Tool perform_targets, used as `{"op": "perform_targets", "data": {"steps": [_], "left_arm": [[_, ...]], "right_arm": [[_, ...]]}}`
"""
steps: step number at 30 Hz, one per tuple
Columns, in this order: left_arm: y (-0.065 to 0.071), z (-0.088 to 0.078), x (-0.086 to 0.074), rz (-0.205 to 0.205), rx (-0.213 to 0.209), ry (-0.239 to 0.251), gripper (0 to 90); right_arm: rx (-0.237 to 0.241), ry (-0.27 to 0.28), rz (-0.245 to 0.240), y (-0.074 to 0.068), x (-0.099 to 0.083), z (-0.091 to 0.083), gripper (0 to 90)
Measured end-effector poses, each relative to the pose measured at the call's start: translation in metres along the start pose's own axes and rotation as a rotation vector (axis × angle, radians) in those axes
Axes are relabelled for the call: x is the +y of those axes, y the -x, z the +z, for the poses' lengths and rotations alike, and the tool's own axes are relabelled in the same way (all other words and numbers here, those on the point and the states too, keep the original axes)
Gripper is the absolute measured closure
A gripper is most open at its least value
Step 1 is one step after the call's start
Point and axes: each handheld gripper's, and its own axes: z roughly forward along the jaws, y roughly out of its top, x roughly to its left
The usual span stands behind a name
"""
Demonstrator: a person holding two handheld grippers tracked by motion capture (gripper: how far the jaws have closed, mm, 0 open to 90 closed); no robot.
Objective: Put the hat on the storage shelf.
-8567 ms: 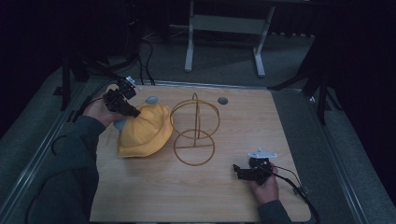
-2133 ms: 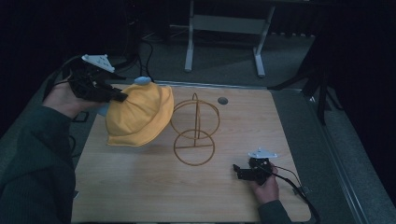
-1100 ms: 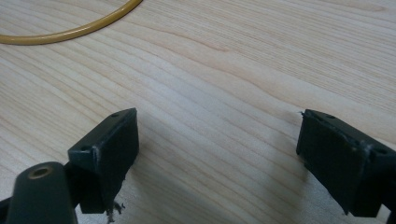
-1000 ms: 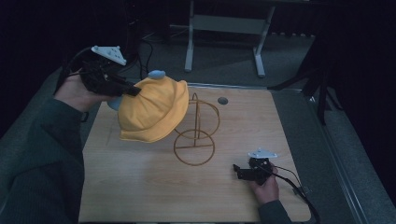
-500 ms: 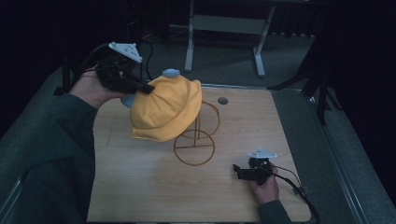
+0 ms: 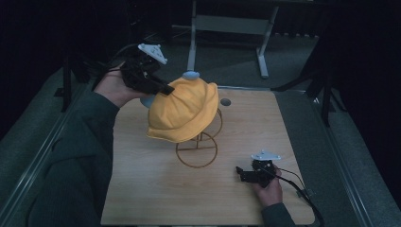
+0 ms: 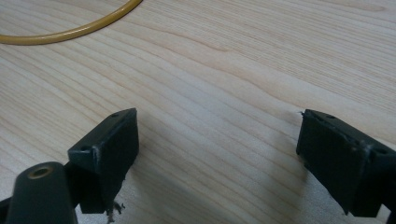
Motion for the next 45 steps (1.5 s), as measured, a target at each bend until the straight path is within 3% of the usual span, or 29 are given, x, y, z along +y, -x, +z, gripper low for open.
{"op": "perform_targets", "data": {"steps": [9,18,26,29,31,34,37,39,41,45], "left_arm": [[0.004,0.030,0.014,-0.010,-0.020,0.007,82.7],[0.012,0.068,0.027,0.005,-0.006,-0.047,82.2],[0.022,0.079,0.029,0.032,-0.022,-0.055,80.1],[0.028,0.085,0.029,0.071,-0.022,-0.056,76.8],[0.029,0.090,0.030,0.076,0.000,-0.058,76.4],[0.028,0.094,0.031,0.057,-0.002,-0.045,75.6],[0.026,0.094,0.031,0.042,0.001,-0.034,67.9],[0.023,0.092,0.030,0.018,-0.001,-0.027,54.5],[0.020,0.089,0.028,-0.010,-0.004,-0.013,51.4],[0.017,0.080,0.025,-0.050,0.020,0.047,37.5]], "right_arm": [[0.001,-0.001,0.000,0.000,0.000,0.000,12.8],[0.001,0.000,0.000,0.000,0.000,0.000,12.8],[0.001,0.000,0.001,0.000,0.000,0.000,12.8],[0.001,0.000,0.001,0.000,0.000,0.000,12.8],[0.001,-0.001,0.001,0.000,0.000,0.000,12.8],[0.000,-0.001,0.001,0.000,0.000,0.000,12.8],[0.001,-0.001,0.002,0.000,0.000,0.000,12.8],[0.001,-0.001,0.002,0.000,0.000,0.000,12.8],[0.001,-0.001,0.003,0.000,0.000,0.000,12.8],[0.001,-0.001,0.003,0.000,0.000,0.000,12.8]]}}
